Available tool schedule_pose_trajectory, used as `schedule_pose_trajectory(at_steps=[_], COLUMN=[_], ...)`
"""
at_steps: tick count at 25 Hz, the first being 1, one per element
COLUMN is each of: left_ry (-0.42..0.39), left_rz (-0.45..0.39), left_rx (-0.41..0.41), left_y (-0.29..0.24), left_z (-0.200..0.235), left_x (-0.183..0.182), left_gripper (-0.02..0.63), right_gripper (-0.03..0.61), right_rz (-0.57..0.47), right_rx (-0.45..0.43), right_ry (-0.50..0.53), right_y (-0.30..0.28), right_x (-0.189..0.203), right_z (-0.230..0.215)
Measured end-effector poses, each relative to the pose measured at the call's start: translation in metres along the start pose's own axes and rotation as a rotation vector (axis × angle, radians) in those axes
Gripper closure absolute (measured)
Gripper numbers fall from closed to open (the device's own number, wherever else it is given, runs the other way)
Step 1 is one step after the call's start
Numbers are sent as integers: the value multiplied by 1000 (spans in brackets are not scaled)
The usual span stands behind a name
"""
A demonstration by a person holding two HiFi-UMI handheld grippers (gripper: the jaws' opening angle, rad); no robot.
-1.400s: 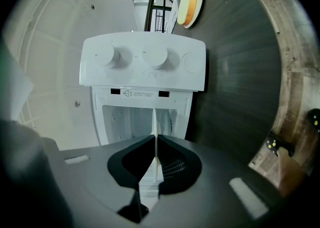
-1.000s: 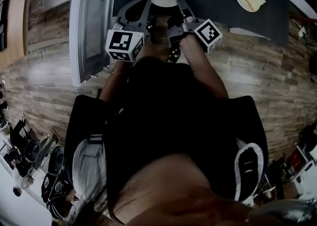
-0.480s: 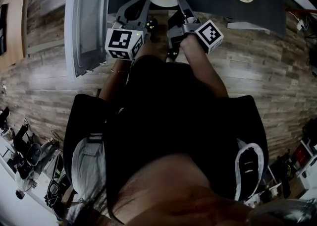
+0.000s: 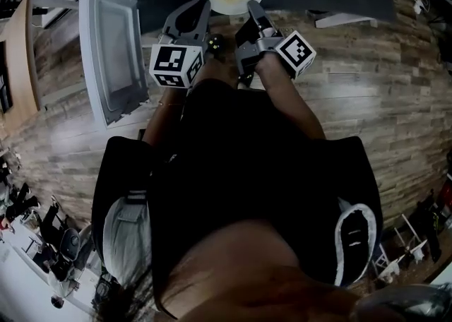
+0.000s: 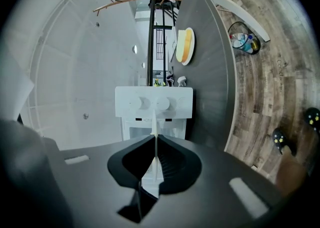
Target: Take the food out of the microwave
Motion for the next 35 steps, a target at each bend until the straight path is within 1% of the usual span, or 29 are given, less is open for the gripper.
schedule_pose_trajectory(at_steps=[4,9,16,29,35], left_ry=[-7,-6,-6,-32,-54], left_rz=[8,9,17,30,38], left_rx=[28,65,138,342,435], left_y=[-6,-15,-31,-74,-88], left_z=[-5,-10,-21,-67,-96], left_x=[1,-1,1,2,-2], left_gripper=[606,607,606,606,606], right_gripper=[566,566,566,566,566], right_rz=[-34,-87,-155,-357,-451], right_rx=[-11,-15,-23,-29,-34], right_ry=[-4,-41,-5,-1,-9], right_y=[8,20,35,87,114], right_x=[-5,-13,-24,-54,-67], right_z=[1,1,4,0,2])
Point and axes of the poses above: the fingertips, and each gripper's own axes: y backward along the fingers, z to its left, x out of its underside, the point moved 8 cm from there along y, backward along the fingers, and after that the axes turned 1 degree about -y, right-handed, at the moved point
